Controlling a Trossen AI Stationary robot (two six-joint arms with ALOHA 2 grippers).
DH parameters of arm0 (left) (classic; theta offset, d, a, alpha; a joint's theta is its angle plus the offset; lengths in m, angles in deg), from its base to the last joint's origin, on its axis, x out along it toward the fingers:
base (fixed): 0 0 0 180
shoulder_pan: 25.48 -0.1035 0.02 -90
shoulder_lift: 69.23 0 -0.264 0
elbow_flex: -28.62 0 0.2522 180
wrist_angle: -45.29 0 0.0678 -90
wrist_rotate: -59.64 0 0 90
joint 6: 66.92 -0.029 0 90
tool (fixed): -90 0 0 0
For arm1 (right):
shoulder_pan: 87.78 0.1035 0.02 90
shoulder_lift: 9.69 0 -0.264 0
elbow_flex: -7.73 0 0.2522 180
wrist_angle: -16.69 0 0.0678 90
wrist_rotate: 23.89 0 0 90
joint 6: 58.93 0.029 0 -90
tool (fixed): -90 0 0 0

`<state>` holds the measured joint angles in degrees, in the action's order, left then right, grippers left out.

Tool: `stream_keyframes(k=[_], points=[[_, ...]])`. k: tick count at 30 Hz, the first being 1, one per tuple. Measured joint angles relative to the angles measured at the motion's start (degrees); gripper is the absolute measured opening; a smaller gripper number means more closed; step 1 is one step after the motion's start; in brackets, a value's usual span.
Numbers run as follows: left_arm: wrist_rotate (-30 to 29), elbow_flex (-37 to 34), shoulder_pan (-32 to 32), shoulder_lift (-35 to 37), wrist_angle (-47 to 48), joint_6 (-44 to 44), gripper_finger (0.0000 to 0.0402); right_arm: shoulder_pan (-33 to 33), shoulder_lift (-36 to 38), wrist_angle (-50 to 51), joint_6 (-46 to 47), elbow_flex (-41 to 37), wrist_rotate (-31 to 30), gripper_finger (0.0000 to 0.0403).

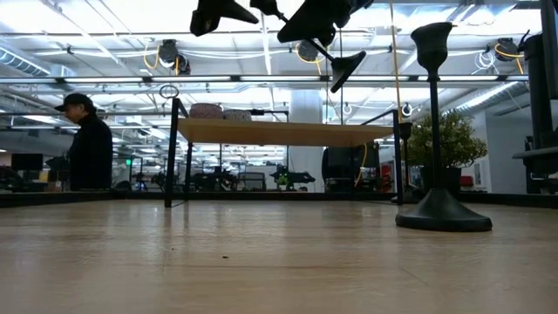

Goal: Pick & Place candle stick holders
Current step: Put the bottom left black candle holder on the shelf

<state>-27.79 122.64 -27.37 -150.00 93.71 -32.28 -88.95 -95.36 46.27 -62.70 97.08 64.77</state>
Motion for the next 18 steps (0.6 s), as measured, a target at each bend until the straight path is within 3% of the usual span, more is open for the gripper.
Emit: stream_keyframes(k=[6,12,18], points=[[1.45,-0.08,-1.46,3.52,1.7,0.03,0.022,-1.68,0.0,0.2,0.45,0.0,-1.23,0.0003],[0.76,0.04,-2.02,7.41,3.99,-1.44,0.024,-5.55,0.29,-2.1,0.23,0.0,-0.36,0.0002],[-7.29,0.04,-1.38,11.47,12.99,-2.31,0.0241,-12.46,0.74,-11.24,-0.17,0.0,-0.25,0.0002]])
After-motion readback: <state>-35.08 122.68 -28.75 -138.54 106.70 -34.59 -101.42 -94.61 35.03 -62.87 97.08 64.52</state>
